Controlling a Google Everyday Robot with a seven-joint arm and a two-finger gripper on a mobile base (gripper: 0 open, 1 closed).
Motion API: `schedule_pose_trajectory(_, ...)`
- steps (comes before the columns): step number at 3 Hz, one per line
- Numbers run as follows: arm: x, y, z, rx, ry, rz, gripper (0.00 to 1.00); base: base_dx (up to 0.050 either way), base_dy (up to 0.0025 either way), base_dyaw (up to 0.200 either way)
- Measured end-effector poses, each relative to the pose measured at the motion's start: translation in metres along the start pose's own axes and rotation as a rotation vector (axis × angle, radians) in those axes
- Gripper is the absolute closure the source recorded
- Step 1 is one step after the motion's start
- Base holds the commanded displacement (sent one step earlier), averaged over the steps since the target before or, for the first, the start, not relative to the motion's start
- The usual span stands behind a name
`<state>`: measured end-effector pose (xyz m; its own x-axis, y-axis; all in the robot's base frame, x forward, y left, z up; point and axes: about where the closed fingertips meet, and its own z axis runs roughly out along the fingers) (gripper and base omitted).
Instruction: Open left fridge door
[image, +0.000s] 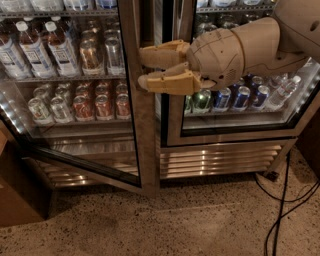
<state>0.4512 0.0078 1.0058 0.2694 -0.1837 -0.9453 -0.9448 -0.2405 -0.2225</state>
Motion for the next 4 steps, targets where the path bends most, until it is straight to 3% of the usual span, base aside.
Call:
schedule_pose_trajectory(1, 0.0000, 0.0000, 0.0000, 0.000, 0.000, 0.000, 1.00, 0.000, -0.00001, -0.192)
schedule_pose_trajectory(2, 0.0000, 0.0000, 0.0000, 0.000, 0.000, 0.000, 1.00, 0.000, 0.00000, 0.000)
schedule_pose_trajectory(4, -0.0001, 0.0000, 0.0001, 0.000, 0.000, 0.000, 0.63, 0.000, 0.00000, 0.000)
